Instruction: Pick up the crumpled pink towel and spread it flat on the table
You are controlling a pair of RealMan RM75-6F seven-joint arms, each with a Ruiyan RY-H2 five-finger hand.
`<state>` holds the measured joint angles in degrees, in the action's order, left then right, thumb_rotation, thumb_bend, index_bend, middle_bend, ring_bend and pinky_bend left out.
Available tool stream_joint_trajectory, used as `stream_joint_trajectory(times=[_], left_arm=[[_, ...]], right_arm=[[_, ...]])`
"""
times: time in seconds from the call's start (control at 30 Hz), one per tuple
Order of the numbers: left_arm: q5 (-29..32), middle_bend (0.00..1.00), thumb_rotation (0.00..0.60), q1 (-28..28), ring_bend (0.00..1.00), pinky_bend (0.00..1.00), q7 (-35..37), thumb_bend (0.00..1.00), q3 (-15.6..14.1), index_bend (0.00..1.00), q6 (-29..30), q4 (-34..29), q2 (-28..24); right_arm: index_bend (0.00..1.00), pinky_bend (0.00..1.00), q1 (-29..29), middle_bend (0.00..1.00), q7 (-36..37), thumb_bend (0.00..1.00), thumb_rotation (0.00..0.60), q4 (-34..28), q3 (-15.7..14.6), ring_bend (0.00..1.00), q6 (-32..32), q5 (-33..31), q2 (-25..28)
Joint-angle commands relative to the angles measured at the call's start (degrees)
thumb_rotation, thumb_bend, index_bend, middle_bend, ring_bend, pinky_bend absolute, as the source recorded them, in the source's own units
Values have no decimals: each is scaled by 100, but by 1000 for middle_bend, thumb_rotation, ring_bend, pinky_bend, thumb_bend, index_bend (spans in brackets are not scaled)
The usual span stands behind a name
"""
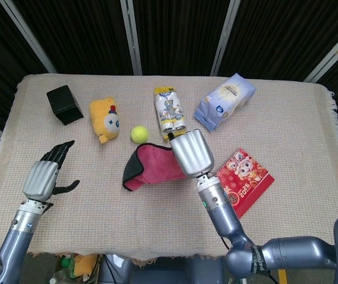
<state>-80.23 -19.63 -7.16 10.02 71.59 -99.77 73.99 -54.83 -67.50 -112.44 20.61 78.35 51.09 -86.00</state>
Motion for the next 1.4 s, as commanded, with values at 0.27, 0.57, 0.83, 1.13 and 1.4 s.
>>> stream_joint_trajectory(times=[0.27,0.57,0.83,1.13,1.4], left_arm=[[-550,56,600,-710,33,174,-544,567,-270,48,-960,-155,-438],[-567,47,600,-1338,33,170,-1431,648,-254,48,-1697,-356,-587],[-197,44,600,-1851,33,156,-2123,655,-150,41,-2234,-294,-399],[198,41,600,-2276,33,156,-2754,659,-168,33,-2506,-192,-72],[463,21,600,-2564,0,156,-3264,672,-215,25,-2547,-66,236]], right_arm=[[651,972,-41,1000,49,567,600,-2,-129,1000,123,-25,-29],[651,972,-48,1000,135,572,600,4,-206,1000,180,-35,14],[651,972,-20,1000,205,572,600,12,-295,1000,226,-27,52],[651,972,-12,1000,191,573,600,-53,-364,1000,308,-4,90],[651,972,-4,1000,190,578,600,-66,-418,1000,358,13,83]])
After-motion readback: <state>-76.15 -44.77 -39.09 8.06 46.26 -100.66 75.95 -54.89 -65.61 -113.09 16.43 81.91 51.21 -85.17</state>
